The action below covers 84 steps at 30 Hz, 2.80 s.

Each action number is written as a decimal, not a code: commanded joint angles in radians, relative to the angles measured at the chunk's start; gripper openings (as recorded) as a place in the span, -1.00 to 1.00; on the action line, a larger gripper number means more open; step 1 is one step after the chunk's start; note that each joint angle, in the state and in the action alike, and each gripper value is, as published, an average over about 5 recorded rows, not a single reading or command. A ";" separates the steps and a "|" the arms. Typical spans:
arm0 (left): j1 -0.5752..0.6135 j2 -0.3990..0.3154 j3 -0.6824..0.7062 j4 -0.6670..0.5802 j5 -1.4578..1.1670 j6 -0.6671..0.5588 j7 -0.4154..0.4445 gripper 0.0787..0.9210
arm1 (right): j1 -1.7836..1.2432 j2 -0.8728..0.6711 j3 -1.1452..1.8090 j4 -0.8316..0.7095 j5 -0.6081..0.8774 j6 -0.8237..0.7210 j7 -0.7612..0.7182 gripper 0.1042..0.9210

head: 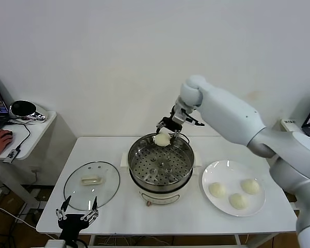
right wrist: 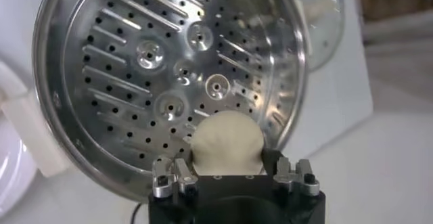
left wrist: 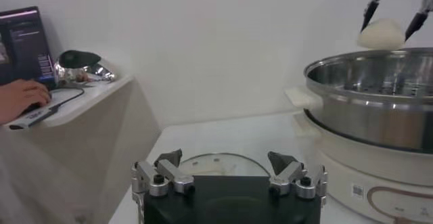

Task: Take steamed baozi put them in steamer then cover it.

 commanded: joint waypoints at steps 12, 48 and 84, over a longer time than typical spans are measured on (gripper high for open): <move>-0.009 0.004 0.003 0.024 -0.001 0.000 0.000 0.77 | -0.067 0.067 -0.001 -0.100 -0.193 0.101 0.080 0.28; -0.019 0.012 0.004 0.037 -0.005 0.000 -0.001 0.77 | 0.058 -0.128 0.017 0.104 0.255 -0.402 -0.038 0.76; -0.019 0.041 0.034 0.056 -0.004 0.006 0.007 0.77 | -0.344 -0.652 0.106 0.426 0.291 -1.062 0.012 0.76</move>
